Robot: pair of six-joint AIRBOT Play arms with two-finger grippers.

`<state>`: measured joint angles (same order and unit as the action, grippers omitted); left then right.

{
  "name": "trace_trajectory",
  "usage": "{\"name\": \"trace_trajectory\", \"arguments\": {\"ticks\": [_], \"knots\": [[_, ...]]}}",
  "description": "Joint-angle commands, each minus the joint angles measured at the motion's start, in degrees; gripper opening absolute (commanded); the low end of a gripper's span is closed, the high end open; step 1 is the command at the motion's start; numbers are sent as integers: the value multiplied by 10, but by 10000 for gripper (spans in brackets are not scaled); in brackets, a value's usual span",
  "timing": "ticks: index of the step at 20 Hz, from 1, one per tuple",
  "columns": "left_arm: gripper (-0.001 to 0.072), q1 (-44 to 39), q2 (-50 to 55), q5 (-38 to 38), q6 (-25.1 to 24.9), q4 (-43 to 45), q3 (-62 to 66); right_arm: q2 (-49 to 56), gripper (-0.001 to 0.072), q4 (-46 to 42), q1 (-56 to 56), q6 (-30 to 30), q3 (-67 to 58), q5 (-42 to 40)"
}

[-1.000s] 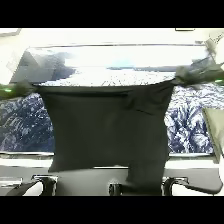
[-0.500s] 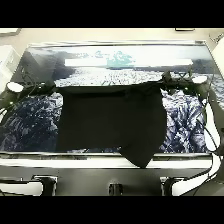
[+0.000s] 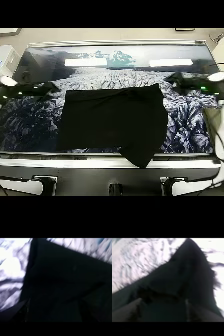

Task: Fold the clothes and pants, and hang the long-sleeved shirts on hangers.

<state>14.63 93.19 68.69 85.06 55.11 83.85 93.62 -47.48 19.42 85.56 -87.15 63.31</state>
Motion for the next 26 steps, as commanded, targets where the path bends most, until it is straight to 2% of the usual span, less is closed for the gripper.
{"name": "trace_trajectory", "arguments": {"ticks": [1, 2, 4, 5, 6, 9, 13, 18, 22, 26], "knots": [[719, 83, -27, 261, -17, 130, 17, -63, 551, -152, 86, 16, 3, 226], [718, 110, -47, 282, -26, 136, -20, -78, 557, -202, 104, 4, 25, 291], [705, 159, -98, 250, -41, 85, -141, -119, 569, -249, 127, -9, 106, 331], [601, 175, -121, 227, -68, 58, -208, -143, 571, -250, 133, -10, 151, 317], [567, 188, -141, 203, -94, 40, -277, -166, 571, -250, 136, -11, 194, 296], [567, 200, -153, 181, -169, 16, -398, -201, 571, -246, 135, -16, 268, 264], [563, 198, -151, 137, -208, 12, -440, -202, 570, -246, 135, -25, 278, 268], [563, 198, -131, 128, -208, 13, -459, -202, 569, -245, 135, -27, 278, 258], [563, 187, -127, 126, -236, 6, -474, -202, 568, -246, 135, -30, 278, 257], [563, 167, -127, 110, -236, -1, -476, -202, 567, -245, 135, -29, 278, 257]]}}
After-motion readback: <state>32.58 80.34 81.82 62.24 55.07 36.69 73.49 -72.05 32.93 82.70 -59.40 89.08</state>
